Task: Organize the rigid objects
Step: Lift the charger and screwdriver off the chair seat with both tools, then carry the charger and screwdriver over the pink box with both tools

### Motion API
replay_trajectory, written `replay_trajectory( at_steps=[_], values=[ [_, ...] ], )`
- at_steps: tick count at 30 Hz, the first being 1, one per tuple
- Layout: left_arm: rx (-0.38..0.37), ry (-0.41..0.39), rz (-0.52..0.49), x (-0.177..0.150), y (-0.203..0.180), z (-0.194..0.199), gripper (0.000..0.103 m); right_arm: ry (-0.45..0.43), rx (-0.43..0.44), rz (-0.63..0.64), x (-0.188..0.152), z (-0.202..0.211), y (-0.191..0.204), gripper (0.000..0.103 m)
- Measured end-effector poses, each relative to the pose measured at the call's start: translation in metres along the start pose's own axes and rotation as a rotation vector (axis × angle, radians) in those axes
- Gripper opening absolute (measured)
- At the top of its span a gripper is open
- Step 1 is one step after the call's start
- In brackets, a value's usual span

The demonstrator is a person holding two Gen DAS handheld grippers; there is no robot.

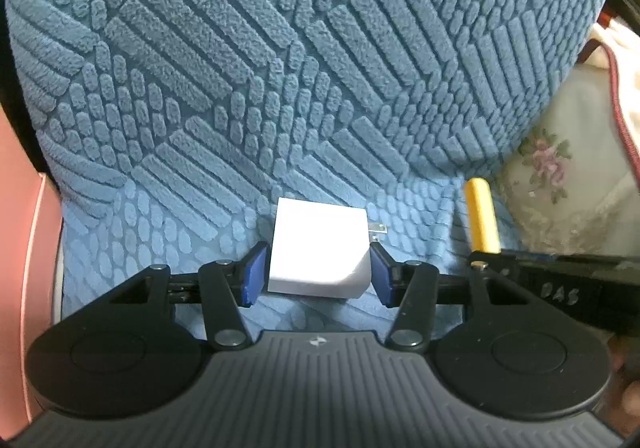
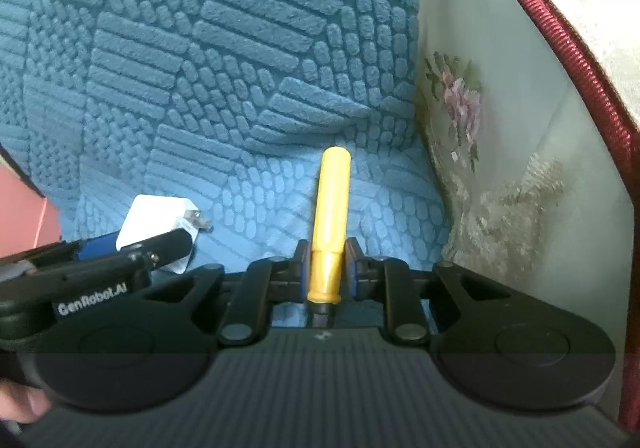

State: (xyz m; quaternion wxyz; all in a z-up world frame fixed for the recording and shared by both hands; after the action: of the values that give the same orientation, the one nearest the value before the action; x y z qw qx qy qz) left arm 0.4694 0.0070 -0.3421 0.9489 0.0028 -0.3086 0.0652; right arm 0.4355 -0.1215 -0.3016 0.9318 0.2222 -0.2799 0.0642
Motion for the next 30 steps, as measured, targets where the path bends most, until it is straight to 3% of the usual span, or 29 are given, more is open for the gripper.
replay_trajectory(
  at_steps=[14,30],
  values=[
    [-0.035,0.011,0.074,-0.03,0.017,0.067,0.056,0.01,0.02,0.03,-0.038,0.052,0.031,0.021],
    [-0.042,-0.007,0.105,-0.076,0.025,0.196,0.055,0.014,0.086,0.017,-0.093,0.149,0.068,0.021]
  ],
)
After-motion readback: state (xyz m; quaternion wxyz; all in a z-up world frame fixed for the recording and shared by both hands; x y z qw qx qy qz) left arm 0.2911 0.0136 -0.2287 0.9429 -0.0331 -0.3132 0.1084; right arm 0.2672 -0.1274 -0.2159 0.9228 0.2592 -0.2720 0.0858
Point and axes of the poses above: each gripper's, at about its wrist camera, not at the fingertips, and z roughly against the way its jaws point, y to its left, x to its top, the point moved 7 cm from there along -z, roughly the way its jaws point, and after that the axes turned 14 degrees about x, right-handed, at the moved point
